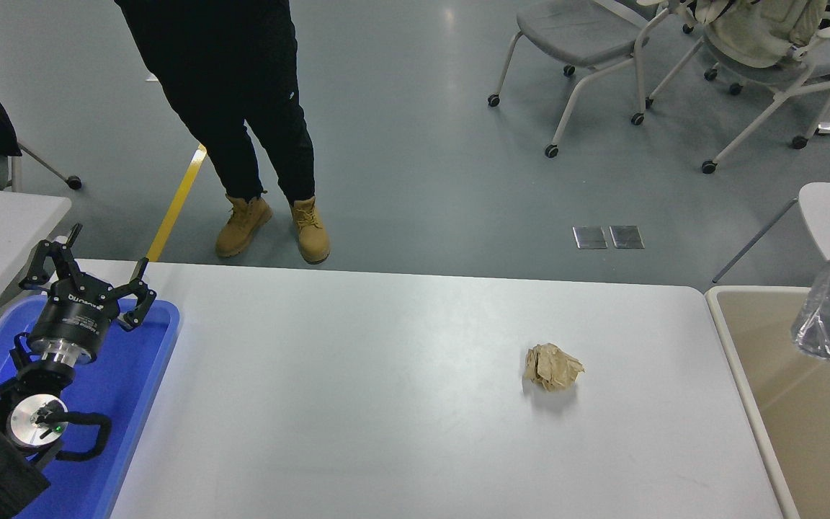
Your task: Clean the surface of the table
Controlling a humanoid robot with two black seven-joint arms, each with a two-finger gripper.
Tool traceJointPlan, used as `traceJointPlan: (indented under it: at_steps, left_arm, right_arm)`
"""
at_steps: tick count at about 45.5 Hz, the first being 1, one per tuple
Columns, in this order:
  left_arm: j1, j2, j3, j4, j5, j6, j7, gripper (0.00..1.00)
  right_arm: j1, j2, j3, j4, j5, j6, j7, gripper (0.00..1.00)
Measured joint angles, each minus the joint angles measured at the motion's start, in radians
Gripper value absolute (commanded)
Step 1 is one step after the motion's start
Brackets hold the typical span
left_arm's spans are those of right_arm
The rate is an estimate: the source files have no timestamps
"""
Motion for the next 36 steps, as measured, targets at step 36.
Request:
traceJointPlan:
  at_steps: [36]
  left_arm:
    - [0.0,0.0,0.0,0.0,0.0,0.0,0.0,1.0]
  right_arm:
    - [-0.28,0.47,-0.003,-0.471,0.263,-0.325,-0.003,0.0]
